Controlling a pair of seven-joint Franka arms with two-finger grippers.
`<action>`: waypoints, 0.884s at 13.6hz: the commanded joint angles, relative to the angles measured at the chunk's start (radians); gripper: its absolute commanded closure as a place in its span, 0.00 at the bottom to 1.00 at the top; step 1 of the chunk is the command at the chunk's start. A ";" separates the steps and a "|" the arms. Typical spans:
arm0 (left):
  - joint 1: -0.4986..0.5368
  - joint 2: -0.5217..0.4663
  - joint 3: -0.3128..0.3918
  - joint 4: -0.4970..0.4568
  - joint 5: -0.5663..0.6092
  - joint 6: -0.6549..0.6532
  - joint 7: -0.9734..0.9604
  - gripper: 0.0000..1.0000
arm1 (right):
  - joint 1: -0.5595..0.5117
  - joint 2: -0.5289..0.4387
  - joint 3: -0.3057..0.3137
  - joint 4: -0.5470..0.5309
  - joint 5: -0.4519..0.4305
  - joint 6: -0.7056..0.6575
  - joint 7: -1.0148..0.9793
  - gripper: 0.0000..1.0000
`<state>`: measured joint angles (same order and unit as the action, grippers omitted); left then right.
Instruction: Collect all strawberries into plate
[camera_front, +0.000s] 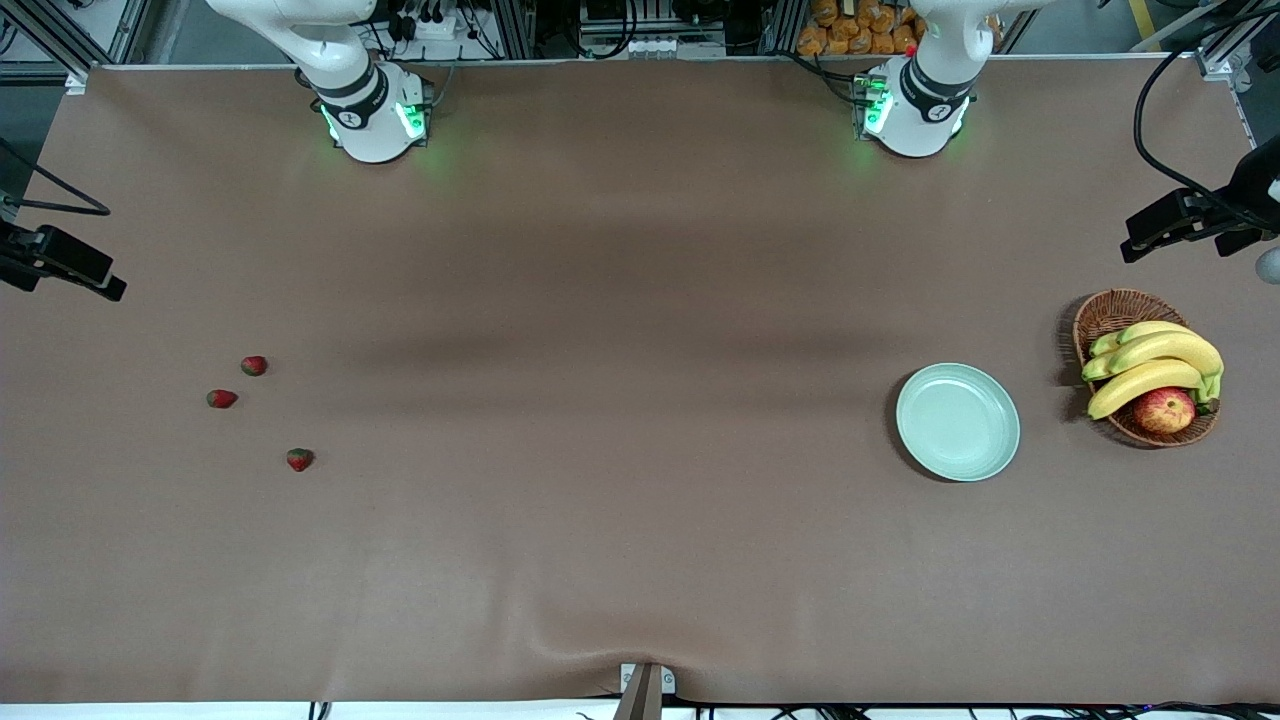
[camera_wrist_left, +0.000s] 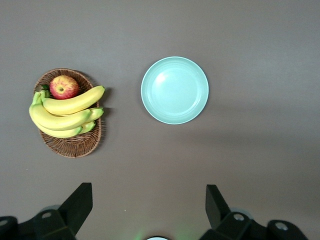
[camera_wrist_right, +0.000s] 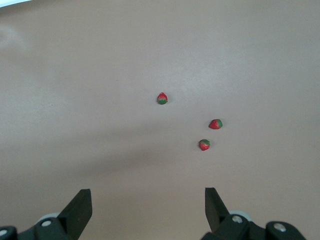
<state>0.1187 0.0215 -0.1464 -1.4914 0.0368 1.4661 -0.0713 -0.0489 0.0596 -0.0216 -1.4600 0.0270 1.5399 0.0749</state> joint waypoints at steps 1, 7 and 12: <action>-0.002 -0.006 -0.012 0.006 0.028 -0.018 0.011 0.00 | -0.019 0.002 0.011 -0.008 0.017 -0.006 0.002 0.00; -0.005 -0.008 -0.032 0.005 0.026 -0.018 -0.001 0.00 | -0.057 0.066 0.009 -0.031 0.014 0.009 -0.001 0.00; 0.001 -0.003 -0.030 0.000 0.020 -0.018 0.007 0.00 | -0.169 0.137 0.009 -0.135 0.008 0.176 -0.115 0.00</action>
<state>0.1155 0.0215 -0.1722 -1.4931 0.0409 1.4616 -0.0710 -0.1708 0.1910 -0.0244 -1.5325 0.0269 1.6462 0.0071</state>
